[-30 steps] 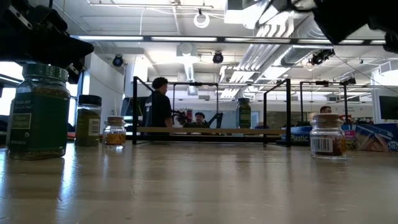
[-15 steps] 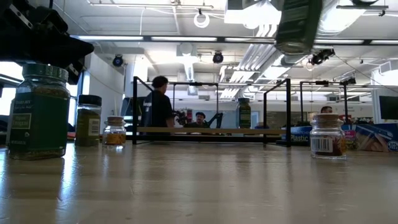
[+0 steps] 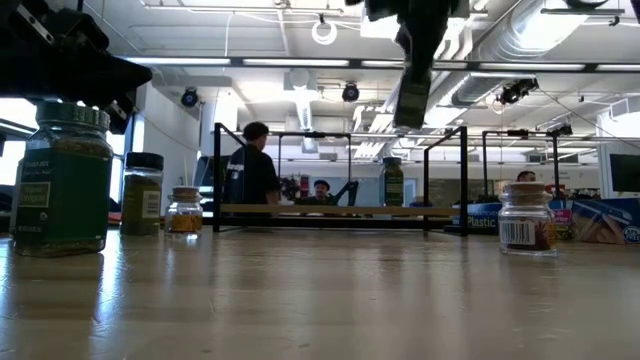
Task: Shelf spices
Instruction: Put the green seasoning bottle on the shelf aligned with the other green seasoning bottle
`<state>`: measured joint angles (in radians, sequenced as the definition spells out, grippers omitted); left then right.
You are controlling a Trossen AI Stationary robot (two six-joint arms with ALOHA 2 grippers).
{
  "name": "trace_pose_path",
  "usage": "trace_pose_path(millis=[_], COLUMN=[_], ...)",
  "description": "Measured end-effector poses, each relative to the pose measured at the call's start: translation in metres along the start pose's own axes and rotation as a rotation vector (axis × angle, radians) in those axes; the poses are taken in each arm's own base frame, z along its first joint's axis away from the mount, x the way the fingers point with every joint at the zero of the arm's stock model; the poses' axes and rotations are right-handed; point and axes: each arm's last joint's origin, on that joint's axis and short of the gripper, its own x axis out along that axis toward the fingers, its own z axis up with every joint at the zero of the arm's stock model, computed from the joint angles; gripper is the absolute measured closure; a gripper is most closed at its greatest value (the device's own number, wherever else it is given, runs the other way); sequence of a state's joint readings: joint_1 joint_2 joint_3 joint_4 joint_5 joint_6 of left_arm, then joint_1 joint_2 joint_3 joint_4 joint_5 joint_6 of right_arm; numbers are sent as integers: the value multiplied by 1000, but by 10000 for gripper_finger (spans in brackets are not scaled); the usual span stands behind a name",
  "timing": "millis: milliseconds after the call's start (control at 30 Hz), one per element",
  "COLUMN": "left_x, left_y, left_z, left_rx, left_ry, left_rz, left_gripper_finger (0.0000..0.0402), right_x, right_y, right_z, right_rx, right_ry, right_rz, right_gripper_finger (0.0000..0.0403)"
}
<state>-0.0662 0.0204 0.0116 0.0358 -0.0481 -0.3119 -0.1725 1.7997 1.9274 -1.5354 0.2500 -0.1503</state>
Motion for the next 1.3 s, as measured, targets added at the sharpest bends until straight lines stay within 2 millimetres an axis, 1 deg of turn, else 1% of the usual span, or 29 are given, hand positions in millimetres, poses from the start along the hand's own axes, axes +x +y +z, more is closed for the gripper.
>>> trace_pose_path(millis=[167, 300, 433, 667, 867, 1067, 1300], left_x=[0, 0, 0, 0, 0, 0, 0], left_y=[-1, -1, -1, -1, -1, -1, -1], left_z=[3, 3, 3, 3, 3, 3, 3], left_rx=[-1, -1, -1, -1, -1, -1, -1], left_ry=[-27, -29, -29, -29, -29, -28, -28], left_rz=[-7, -8, -8, -8, -8, -8, -8], left_gripper_finger=[401, 401, 401, 401, 401, 401, 401], right_x=[30, 54, 76, 107, 123, 125, 125], right_y=[-38, -59, -73, -83, -91, -100, -102], right_z=[10, 11, 13, 17, 18, 16, 16], right_rx=[-91, -130, -137, -195, -213, -200, -206], right_ry=[6, 63, 112, 192, 223, 213, 208], right_rz=[5, 22, 49, 47, 49, 21, 17], right_gripper_finger=[217, 217, 217, 212, 208, 207, 206])
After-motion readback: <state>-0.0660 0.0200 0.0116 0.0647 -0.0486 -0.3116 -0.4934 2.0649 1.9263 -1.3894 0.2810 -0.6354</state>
